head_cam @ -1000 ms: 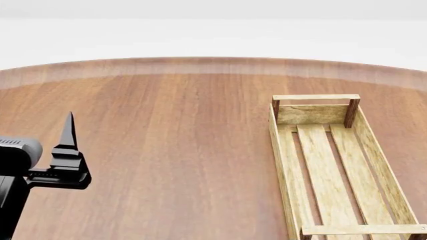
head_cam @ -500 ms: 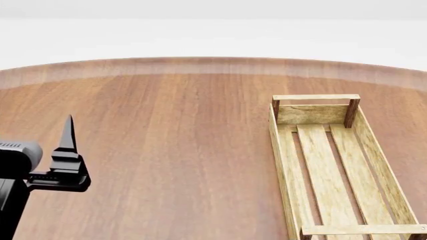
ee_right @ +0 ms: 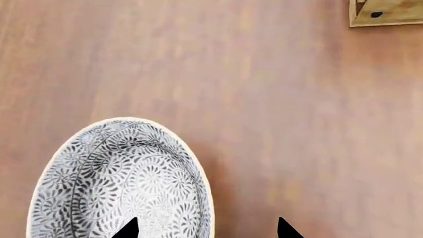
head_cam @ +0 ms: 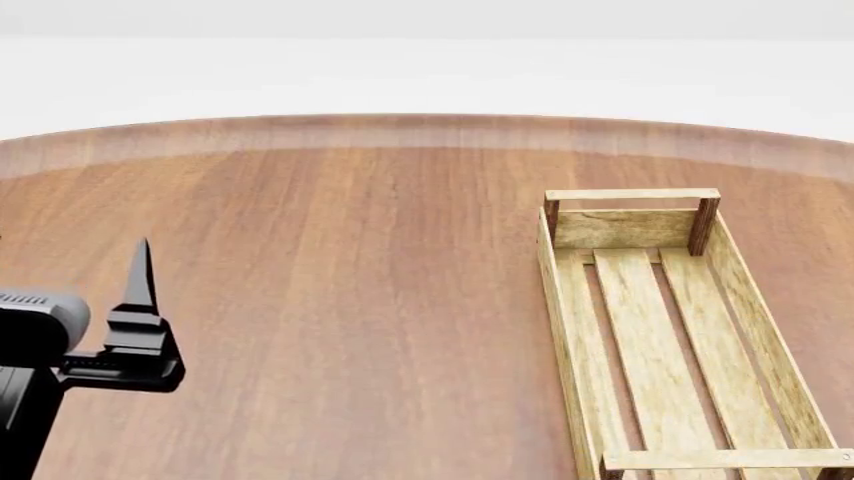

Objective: Stack the right bowl on the left bowl and place them in the tray.

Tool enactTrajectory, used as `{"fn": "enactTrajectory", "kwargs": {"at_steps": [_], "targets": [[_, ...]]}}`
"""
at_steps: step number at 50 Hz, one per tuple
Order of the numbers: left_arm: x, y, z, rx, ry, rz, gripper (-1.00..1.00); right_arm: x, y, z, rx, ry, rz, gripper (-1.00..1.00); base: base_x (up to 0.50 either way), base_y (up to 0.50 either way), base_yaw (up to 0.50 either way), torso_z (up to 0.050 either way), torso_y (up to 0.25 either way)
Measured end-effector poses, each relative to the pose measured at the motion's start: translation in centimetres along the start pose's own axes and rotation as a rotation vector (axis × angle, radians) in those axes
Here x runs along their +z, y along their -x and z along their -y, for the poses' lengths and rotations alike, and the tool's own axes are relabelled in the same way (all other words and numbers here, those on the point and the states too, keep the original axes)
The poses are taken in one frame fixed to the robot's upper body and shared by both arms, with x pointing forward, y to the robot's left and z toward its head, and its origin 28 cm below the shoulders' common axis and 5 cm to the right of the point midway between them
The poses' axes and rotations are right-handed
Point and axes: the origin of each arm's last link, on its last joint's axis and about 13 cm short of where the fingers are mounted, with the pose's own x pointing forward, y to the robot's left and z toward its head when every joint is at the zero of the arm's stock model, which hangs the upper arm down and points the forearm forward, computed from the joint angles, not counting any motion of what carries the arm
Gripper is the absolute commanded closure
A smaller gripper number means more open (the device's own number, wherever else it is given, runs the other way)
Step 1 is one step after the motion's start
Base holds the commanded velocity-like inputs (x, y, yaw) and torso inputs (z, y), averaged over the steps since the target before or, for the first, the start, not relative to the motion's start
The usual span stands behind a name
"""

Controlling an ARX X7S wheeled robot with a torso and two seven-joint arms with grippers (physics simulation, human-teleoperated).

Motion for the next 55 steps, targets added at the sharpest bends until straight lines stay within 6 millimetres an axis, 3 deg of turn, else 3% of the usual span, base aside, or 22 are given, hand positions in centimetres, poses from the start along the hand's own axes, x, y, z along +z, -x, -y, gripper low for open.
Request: {"fn": "enactTrajectory", "kwargs": {"at_steps": [16, 17, 47, 55], "targets": [[-0.1, 0.1, 0.0, 0.0, -0.004, -0.003, -1.0, -0.3, -1.2, 0.2, 0.01, -0.018, -0.017, -1.0, 0.0, 0.0, 0.0, 0.0, 0.0], [-0.1, 0.1, 0.0, 0.0, -0.005, -0.003, -1.0, -0.3, -1.3, 0.2, 0.011, -0.019, -0.018, 1.0, 0.0, 0.0, 0.0, 0.0, 0.0], [-0.3, 0.1, 0.0, 0.0, -0.007, -0.005, -1.0, -0.1, -1.3, 0.0, 0.036, -0.018, 0.006, 1.0, 0.0, 0.0, 0.0, 0.0, 0.0], [-0.2, 0.2, 0.0, -0.001, -0.006, -0.004, -1.0, 0.8, -0.7, -0.3, 0.057, -0.009, 0.046, 1.0, 0.0, 0.0, 0.0, 0.0, 0.0]]}}
